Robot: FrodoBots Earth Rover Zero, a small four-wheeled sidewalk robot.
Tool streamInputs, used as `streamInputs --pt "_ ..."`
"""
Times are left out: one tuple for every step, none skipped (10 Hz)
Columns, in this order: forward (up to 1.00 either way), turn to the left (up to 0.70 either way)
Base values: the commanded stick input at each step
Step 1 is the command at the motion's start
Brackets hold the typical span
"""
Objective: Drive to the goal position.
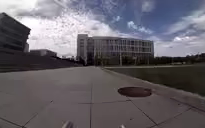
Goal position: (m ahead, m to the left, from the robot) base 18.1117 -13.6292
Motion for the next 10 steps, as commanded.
streamInputs --pt "0.05 0.0" --pt "0.05 0.0" --pt "0.06 0.0" --pt "0.05 0.0" --pt "0.05 0.0" --pt "0.05 0.0" --pt "0.06 0.0" --pt "0.06 0.0" --pt "0.05 0.0" --pt "0.05 0.0"
